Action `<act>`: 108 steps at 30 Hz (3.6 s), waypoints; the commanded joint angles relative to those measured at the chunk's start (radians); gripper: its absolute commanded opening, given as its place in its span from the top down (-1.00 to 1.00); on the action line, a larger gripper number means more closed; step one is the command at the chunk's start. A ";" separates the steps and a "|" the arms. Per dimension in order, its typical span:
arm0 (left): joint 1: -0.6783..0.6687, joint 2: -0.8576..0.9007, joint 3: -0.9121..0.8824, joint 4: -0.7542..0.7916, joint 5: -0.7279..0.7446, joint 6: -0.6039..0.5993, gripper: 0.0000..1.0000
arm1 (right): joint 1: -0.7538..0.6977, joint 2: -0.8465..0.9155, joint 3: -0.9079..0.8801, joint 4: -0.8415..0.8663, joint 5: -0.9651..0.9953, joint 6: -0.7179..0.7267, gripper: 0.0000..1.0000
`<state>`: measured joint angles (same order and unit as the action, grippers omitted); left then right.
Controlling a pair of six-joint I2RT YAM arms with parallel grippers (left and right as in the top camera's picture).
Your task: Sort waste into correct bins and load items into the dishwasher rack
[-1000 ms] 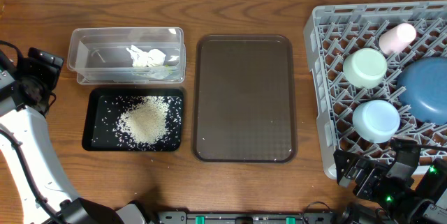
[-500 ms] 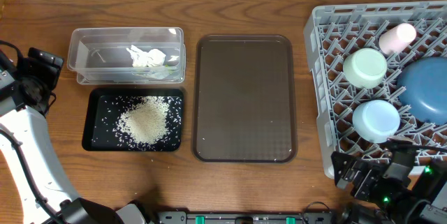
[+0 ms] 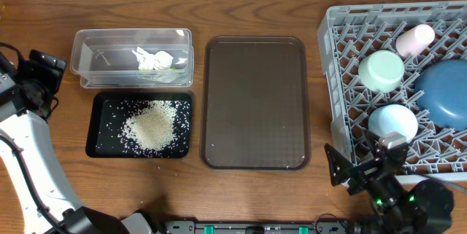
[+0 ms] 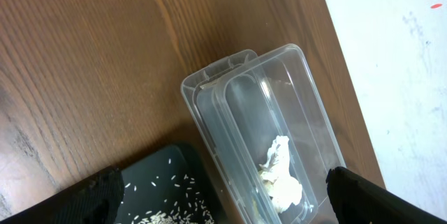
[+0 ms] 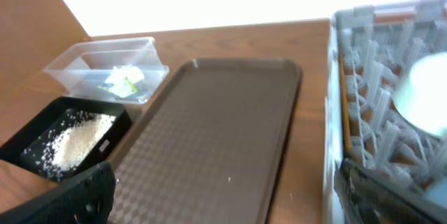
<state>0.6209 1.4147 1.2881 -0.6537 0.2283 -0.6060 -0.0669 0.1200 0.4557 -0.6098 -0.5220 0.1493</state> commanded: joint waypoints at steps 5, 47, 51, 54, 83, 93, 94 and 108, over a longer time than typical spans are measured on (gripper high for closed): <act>0.003 0.003 -0.002 -0.001 -0.013 -0.001 -0.89 | 0.015 -0.113 -0.224 0.312 -0.006 0.015 -0.99; 0.003 0.003 -0.002 -0.001 -0.013 -0.001 -0.90 | 0.098 -0.115 -0.450 0.534 0.518 -0.069 -0.98; 0.003 0.003 -0.002 -0.001 -0.013 -0.001 -0.89 | 0.098 -0.115 -0.450 0.534 0.518 -0.069 -0.98; 0.003 0.003 -0.002 -0.001 -0.013 -0.001 -0.89 | 0.098 -0.115 -0.450 0.534 0.518 -0.069 -0.98; -0.027 -0.198 -0.008 -0.100 -0.013 0.097 -0.89 | 0.098 -0.114 -0.450 0.535 0.518 -0.069 -0.98; -0.278 -0.397 -0.033 -0.414 -0.192 0.225 -0.90 | 0.098 -0.114 -0.450 0.535 0.518 -0.069 -0.98; -0.328 -0.414 -0.051 -0.410 -0.193 0.233 -0.89 | 0.098 -0.114 -0.450 0.535 0.518 -0.069 -0.98; -0.767 -0.842 -0.553 -0.060 -0.192 0.377 -0.89 | 0.098 -0.114 -0.450 0.535 0.518 -0.069 -0.99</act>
<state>-0.1398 0.6472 0.7898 -0.7124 0.0521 -0.2714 0.0238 0.0120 0.0067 -0.0700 -0.0105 0.0940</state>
